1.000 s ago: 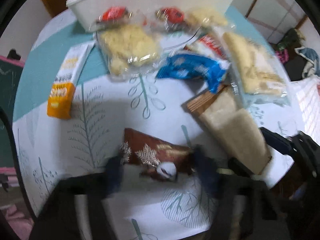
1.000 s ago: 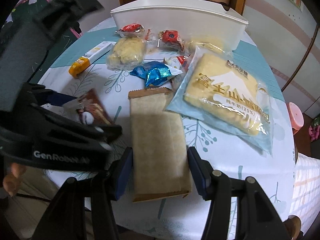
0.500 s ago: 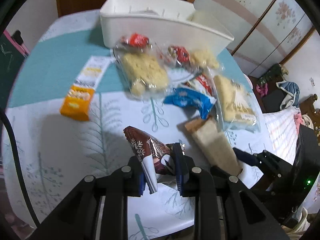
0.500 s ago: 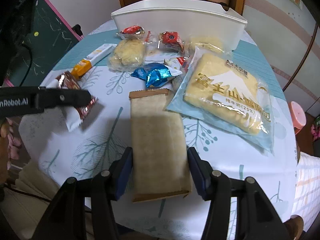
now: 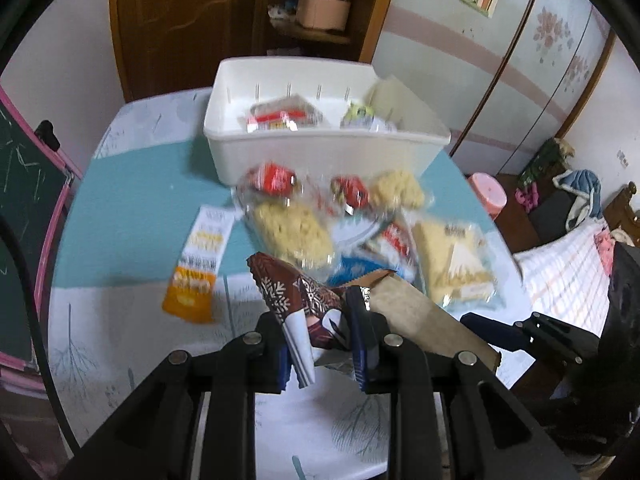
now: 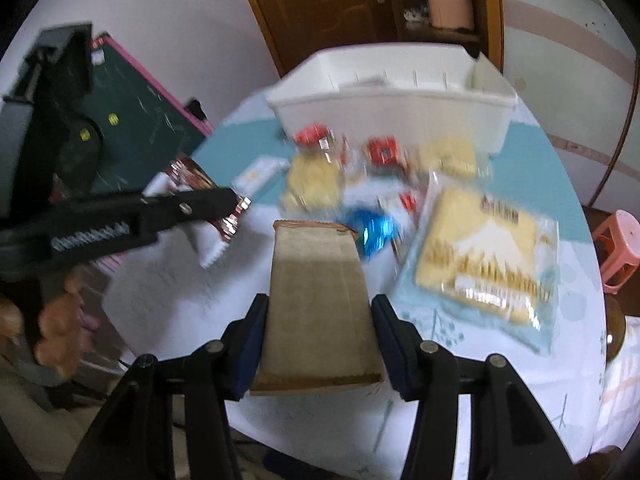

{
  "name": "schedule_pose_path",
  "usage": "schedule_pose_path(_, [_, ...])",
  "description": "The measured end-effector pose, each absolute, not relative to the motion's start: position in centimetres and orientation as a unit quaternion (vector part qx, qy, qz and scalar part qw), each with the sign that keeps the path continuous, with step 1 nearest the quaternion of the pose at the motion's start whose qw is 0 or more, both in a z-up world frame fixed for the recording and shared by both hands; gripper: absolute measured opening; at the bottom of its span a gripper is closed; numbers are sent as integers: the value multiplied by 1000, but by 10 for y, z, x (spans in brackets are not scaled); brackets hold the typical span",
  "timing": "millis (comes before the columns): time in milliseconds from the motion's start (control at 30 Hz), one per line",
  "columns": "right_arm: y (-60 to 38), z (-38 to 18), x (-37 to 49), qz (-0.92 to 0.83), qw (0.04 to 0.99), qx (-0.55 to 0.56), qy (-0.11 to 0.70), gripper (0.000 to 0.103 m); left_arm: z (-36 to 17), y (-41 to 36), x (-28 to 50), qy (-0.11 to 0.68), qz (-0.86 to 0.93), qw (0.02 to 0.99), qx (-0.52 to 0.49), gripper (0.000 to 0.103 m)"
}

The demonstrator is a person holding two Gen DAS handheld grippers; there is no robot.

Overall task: Organize snacks
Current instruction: 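Grasp the brown printed packet with the left tool while the right tool grasps the paper-wrapped bar, then carry both items over the white bin and open both tools to drop them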

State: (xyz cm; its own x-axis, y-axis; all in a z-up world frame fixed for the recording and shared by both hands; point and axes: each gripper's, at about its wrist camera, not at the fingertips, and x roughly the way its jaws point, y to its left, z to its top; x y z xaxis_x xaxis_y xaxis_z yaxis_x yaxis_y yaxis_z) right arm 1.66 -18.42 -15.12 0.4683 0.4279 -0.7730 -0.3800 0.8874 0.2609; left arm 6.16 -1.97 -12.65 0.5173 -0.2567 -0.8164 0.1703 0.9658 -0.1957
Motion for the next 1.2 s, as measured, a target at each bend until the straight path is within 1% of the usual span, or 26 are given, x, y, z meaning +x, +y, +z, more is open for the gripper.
schedule_pose_path(133, [-184, -118, 25, 254, 866, 42, 429, 52, -100, -16, 75, 452, -129, 881, -47, 22])
schedule_pose_path(233, [-187, -90, 36, 250, 883, 39, 395, 52, -74, -16, 89, 418, -129, 899, -33, 22])
schedule_pose_path(467, [-203, -18, 93, 198, 934, 59, 292, 52, -19, -18, 141, 359, -116, 926, -5, 22])
schedule_pose_path(600, [-209, 9, 125, 174, 949, 79, 253, 52, 8, -24, 178, 324, -95, 941, 22, 23])
schedule_pose_path(700, [-210, 19, 155, 161, 953, 84, 241, 52, 22, -25, 212, 307, -68, 948, 39, 23])
schedule_pose_path(800, [-211, 16, 186, 148, 955, 86, 241, 52, 19, -26, 242, 314, -55, 947, 37, 23])
schedule_pose_path(867, [-211, 8, 206, 134, 955, 89, 249, 52, 9, -27, 263, 330, -50, 942, 31, 23])
schedule_pose_path(1100, [-217, -27, 266, 101, 947, 108, 287, 52, -48, -45, 312, 387, -43, 920, 43, 23])
schedule_pose_path(1200, [-218, -39, 285, 96, 941, 111, 305, 53, -69, -51, 325, 411, -44, 910, 48, 26])
